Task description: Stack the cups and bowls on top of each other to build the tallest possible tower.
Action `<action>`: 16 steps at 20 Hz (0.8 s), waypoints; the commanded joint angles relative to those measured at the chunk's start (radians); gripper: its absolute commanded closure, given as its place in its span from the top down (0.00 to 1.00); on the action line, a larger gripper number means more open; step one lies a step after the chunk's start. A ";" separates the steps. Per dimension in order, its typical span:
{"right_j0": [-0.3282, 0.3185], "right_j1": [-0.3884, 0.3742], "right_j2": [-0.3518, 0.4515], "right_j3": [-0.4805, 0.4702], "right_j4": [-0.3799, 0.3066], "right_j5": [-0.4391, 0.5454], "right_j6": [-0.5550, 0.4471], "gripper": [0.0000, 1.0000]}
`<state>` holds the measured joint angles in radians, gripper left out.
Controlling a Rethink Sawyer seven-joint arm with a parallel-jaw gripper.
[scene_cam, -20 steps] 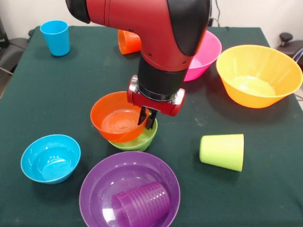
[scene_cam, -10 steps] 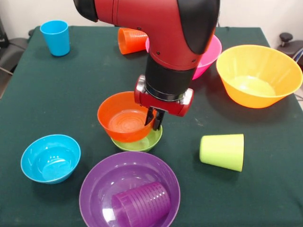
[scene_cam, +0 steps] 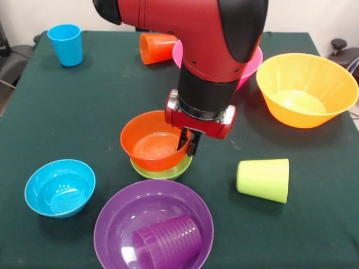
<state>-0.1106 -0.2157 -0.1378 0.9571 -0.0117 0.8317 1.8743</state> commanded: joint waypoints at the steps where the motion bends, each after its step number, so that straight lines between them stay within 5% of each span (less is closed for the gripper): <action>1: 0.014 0.026 0.046 -0.007 0.016 -0.016 0.156 0.00; 16: 0.021 0.034 0.035 -0.025 0.021 -0.010 0.162 0.00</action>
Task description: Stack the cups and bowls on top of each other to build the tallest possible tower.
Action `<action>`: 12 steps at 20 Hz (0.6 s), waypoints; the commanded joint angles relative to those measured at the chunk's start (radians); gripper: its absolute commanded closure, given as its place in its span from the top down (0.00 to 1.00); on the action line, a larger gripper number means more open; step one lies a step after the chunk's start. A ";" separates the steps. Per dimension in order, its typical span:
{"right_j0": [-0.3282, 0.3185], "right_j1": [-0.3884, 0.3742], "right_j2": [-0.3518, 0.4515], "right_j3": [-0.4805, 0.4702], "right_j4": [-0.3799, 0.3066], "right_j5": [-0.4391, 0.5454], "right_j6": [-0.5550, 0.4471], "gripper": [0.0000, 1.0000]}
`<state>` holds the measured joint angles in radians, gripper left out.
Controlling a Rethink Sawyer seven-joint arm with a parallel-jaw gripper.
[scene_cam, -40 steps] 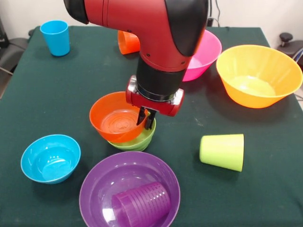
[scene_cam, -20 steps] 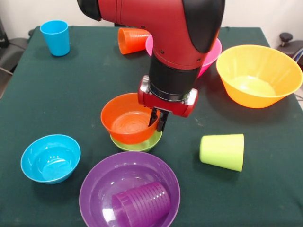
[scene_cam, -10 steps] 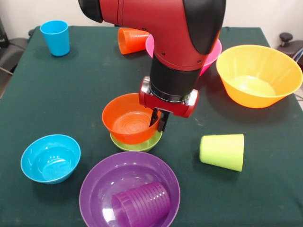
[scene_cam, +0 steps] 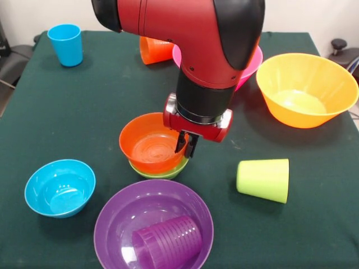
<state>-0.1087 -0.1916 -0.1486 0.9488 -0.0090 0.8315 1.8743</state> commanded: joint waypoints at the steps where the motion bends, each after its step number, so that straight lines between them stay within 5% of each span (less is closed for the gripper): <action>1: 0.020 0.010 0.045 -0.016 0.019 -0.010 0.162 0.00; 12: 0.030 0.016 0.030 -0.018 0.041 -0.005 0.166 0.00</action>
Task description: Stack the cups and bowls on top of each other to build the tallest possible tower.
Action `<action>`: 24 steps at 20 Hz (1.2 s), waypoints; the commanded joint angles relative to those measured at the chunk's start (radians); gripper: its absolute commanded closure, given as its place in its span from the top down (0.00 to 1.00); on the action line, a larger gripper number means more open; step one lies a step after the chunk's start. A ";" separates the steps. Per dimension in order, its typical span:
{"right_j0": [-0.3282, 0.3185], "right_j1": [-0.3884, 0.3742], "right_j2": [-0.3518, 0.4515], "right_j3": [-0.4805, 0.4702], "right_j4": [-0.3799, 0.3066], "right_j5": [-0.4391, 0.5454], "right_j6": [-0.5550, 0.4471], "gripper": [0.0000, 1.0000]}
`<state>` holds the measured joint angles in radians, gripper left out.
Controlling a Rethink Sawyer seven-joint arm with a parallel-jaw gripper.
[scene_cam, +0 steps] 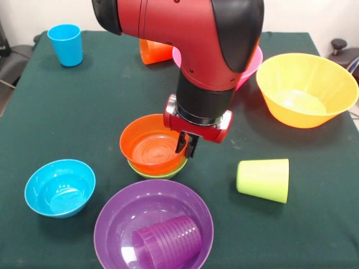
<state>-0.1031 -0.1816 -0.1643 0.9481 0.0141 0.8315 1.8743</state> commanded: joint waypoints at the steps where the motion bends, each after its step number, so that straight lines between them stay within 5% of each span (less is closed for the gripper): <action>1: 0.026 0.005 0.045 -0.018 0.020 0.001 0.166 0.00; 24: 0.058 0.032 0.002 -0.054 0.047 0.013 0.182 0.00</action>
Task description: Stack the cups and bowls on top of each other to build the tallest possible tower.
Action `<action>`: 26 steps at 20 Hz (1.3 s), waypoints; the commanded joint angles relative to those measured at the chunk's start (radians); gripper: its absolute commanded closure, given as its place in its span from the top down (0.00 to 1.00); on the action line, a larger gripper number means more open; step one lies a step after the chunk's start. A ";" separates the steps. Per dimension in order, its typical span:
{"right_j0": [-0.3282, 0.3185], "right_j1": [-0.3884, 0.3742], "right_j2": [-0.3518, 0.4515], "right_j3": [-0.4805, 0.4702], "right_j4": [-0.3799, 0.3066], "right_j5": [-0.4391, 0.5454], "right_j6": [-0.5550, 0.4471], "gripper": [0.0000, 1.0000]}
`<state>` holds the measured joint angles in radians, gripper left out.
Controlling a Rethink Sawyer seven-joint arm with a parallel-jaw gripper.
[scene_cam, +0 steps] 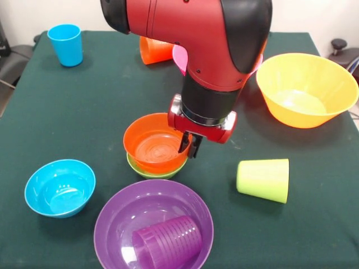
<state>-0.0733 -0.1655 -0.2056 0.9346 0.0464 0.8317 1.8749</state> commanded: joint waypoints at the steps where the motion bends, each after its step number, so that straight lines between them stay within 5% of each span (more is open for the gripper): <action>1: 0.030 0.017 0.041 -0.041 0.017 0.014 0.183 0.00; 26: 0.038 0.029 0.021 -0.048 0.039 0.009 0.166 0.00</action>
<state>-0.0523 -0.1407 -0.2419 0.8957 0.0663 0.8317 1.8757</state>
